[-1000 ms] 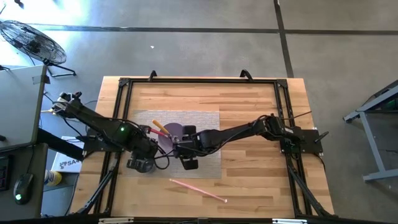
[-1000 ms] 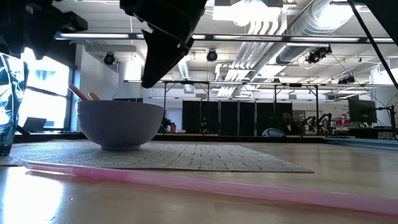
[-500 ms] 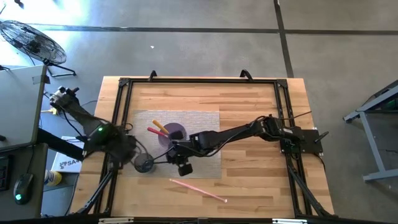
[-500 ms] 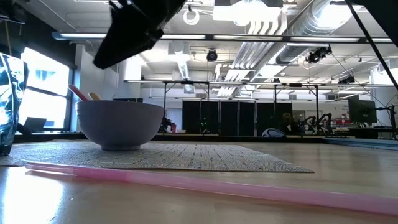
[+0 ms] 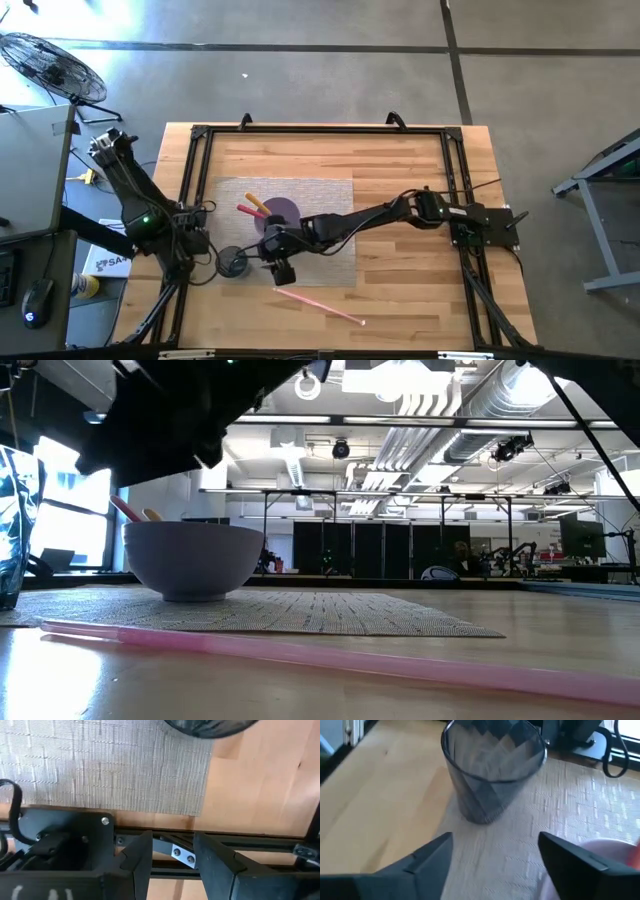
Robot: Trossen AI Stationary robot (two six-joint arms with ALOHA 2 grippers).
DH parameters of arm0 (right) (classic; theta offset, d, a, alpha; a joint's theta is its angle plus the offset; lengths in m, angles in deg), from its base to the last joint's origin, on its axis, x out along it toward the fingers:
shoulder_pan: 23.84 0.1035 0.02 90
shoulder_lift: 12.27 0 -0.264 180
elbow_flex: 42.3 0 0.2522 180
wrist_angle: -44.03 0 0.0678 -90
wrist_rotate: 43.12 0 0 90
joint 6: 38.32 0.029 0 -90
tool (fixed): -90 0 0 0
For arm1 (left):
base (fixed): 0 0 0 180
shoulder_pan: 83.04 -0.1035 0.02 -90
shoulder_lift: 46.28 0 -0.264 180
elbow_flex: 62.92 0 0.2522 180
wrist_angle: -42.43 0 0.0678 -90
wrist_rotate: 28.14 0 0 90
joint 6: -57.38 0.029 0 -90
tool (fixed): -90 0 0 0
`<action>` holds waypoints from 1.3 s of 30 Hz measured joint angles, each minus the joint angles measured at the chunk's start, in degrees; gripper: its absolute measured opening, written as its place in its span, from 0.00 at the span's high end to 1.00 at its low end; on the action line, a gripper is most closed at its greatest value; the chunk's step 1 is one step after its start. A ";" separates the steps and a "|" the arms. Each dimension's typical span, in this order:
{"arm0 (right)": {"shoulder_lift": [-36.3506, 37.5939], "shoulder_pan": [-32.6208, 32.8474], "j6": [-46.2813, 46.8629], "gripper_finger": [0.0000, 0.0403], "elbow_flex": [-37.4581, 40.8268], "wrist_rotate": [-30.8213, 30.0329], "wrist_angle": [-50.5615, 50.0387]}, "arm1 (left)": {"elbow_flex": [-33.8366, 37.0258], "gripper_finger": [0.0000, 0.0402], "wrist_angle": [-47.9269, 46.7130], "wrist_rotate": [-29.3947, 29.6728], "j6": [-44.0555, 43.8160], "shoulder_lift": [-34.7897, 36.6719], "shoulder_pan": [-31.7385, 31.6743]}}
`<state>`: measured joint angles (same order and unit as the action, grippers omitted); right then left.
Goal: Pick & Place Utensil
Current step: Put the blue cup on the top right of the brown placemat
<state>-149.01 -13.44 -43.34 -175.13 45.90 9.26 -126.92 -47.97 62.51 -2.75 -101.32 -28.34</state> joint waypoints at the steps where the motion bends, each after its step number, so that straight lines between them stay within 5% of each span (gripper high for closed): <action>1: -0.33 0.17 0.84 0.25 0.00 0.05 0.85 | 0.71 0.65 0.69 -0.01 0.28 0.04 0.33; 10: -3.69 1.89 6.50 0.02 0.00 -5.00 9.01 | 5.59 0.65 3.66 -1.33 1.79 0.15 0.48; 21: -8.11 3.20 6.32 0.01 -0.04 -7.77 21.15 | 8.86 0.65 10.94 7.32 2.08 0.06 0.46; 32: -9.69 3.10 6.24 0.01 -0.02 -9.26 26.38 | 15.80 0.65 25.57 8.84 2.95 0.04 0.46; 39: -9.69 2.31 6.21 0.01 -0.02 -8.63 26.26 | 17.40 0.65 27.12 18.97 3.11 0.04 0.46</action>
<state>-158.70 -11.13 -37.12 -175.15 37.27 35.52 -109.52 -20.85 81.48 0.35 -101.28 -27.88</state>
